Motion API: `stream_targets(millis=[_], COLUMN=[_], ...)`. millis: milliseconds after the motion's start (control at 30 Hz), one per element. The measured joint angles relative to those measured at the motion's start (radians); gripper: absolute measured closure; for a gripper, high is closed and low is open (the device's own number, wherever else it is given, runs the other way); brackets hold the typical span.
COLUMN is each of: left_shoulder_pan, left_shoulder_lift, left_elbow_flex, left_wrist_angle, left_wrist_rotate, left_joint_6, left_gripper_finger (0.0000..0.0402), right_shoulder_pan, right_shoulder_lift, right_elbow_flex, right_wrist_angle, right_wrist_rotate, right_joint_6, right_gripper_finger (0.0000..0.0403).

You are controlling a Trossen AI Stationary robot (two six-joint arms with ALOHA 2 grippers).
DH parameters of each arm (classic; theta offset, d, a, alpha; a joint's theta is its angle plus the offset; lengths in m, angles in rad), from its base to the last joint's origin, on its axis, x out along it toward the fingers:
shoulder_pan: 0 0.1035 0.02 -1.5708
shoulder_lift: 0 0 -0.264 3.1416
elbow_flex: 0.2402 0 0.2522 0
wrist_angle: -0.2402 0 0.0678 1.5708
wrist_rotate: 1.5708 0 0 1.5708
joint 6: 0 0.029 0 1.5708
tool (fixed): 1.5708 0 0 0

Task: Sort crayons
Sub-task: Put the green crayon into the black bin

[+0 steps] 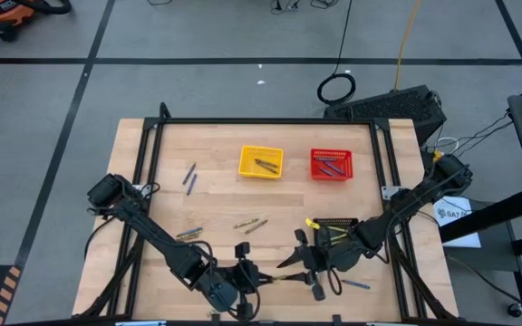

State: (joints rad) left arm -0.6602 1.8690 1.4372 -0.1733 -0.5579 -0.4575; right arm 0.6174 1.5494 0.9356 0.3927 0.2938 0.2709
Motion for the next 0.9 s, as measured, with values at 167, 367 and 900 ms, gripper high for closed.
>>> stream_targets(millis=[167,367,900], left_shoulder_pan=[0.016,0.037,0.052], left_shoulder_lift=[0.0,0.0,0.0], left_elbow_flex=[0.0,0.0,0.0], left_wrist_angle=[0.01,0.031,0.034], left_wrist_rotate=[0.003,0.003,0.009], left_joint_6=[-0.003,-0.005,0.005], left_gripper_finger=[0.0401,0.0401,0.0401], right_shoulder_pan=[0.0,0.0,0.0], right_shoulder_lift=[0.0,0.0,0.0], right_elbow_flex=[0.0,0.0,0.0], right_wrist_angle=[0.017,0.018,0.031], right_wrist_rotate=[-0.001,-0.002,0.072], right_joint_6=[-0.027,-0.03,-0.03], right_gripper_finger=[0.0275,0.0275,0.0293])
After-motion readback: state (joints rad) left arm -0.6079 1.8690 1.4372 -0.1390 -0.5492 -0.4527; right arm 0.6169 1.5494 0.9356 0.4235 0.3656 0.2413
